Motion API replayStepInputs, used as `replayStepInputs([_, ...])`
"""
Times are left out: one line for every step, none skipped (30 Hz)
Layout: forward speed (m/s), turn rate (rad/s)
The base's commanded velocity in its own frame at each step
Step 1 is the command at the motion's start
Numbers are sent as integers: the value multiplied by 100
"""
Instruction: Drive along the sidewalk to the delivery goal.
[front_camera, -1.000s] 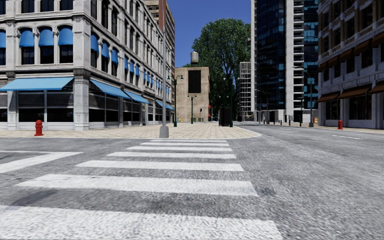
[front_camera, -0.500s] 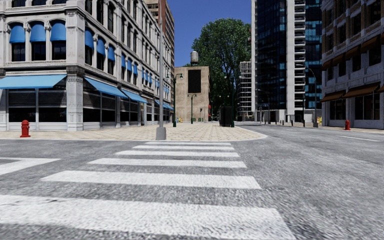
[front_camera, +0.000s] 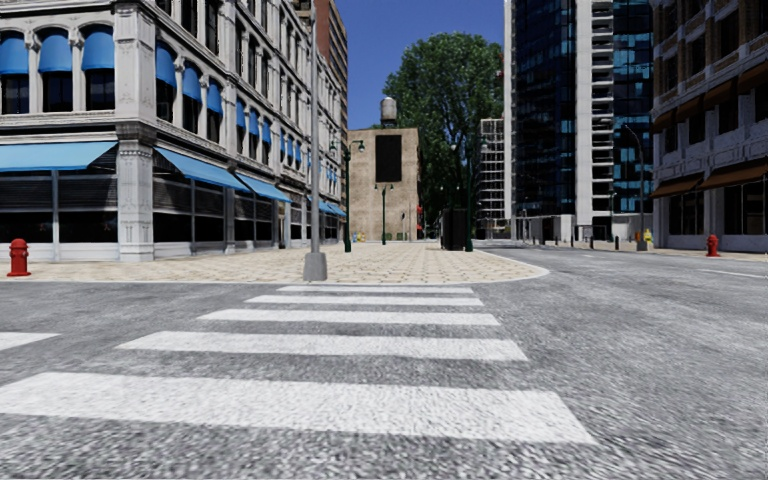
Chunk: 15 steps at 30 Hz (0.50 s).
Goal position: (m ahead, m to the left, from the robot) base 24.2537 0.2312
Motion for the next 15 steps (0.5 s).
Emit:
replayStepInputs([155,0])
replayStepInputs([155,0])
replayStepInputs([155,0])
replayStepInputs([155,0])
replayStepInputs([155,0])
replayStepInputs([155,0])
replayStepInputs([155,0])
replayStepInputs([155,0])
replayStepInputs([155,0])
replayStepInputs([155,0])
replayStepInputs([155,0])
replayStepInputs([155,0])
replayStepInputs([155,0])
replayStepInputs([155,0])
replayStepInputs([155,0])
